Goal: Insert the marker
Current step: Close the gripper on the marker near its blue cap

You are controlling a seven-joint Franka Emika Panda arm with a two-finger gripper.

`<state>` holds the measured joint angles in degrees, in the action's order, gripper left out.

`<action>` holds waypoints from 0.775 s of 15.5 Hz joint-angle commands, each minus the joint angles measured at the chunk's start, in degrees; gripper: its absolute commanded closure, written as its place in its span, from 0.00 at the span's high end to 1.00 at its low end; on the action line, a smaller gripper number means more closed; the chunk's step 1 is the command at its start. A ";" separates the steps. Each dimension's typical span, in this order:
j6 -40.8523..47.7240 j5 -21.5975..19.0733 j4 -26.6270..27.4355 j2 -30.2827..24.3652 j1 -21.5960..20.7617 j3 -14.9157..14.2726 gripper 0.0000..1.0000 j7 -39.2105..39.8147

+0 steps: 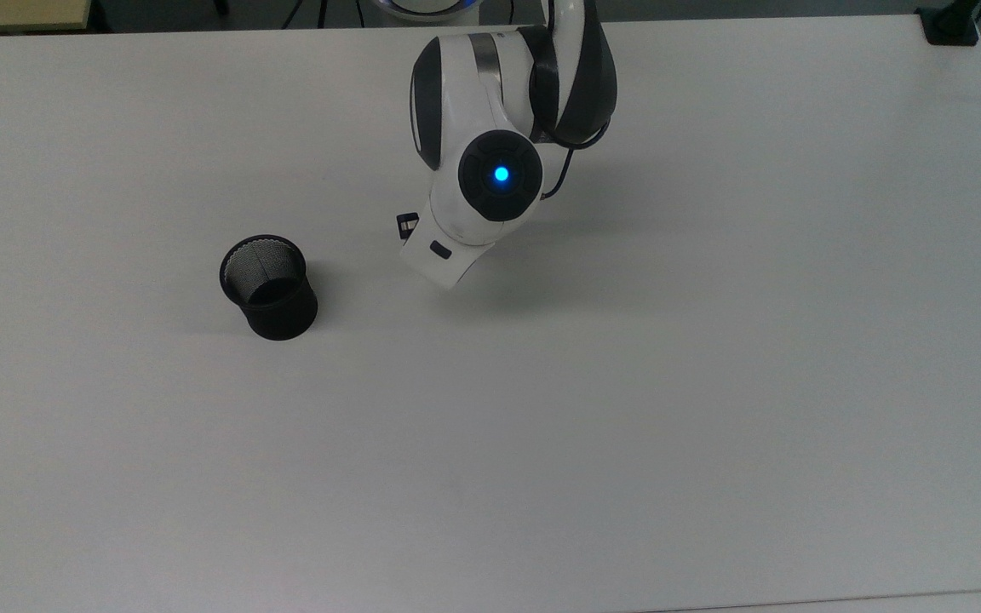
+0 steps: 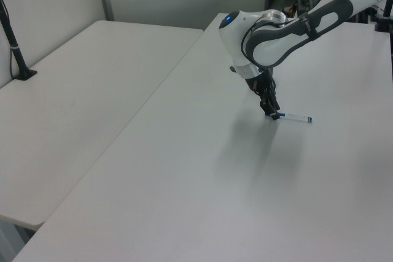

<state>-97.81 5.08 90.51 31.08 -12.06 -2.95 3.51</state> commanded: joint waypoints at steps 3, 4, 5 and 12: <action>-2.47 0.89 0.90 0.21 0.02 -0.21 0.25 0.62; -2.91 0.89 0.90 0.30 -0.07 -0.21 0.25 0.53; -3.78 0.89 0.98 0.30 -0.07 -0.21 0.25 0.35; -3.79 0.72 1.25 0.13 0.02 -0.21 0.11 0.18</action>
<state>-99.64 5.15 90.49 31.54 -12.01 -2.98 3.51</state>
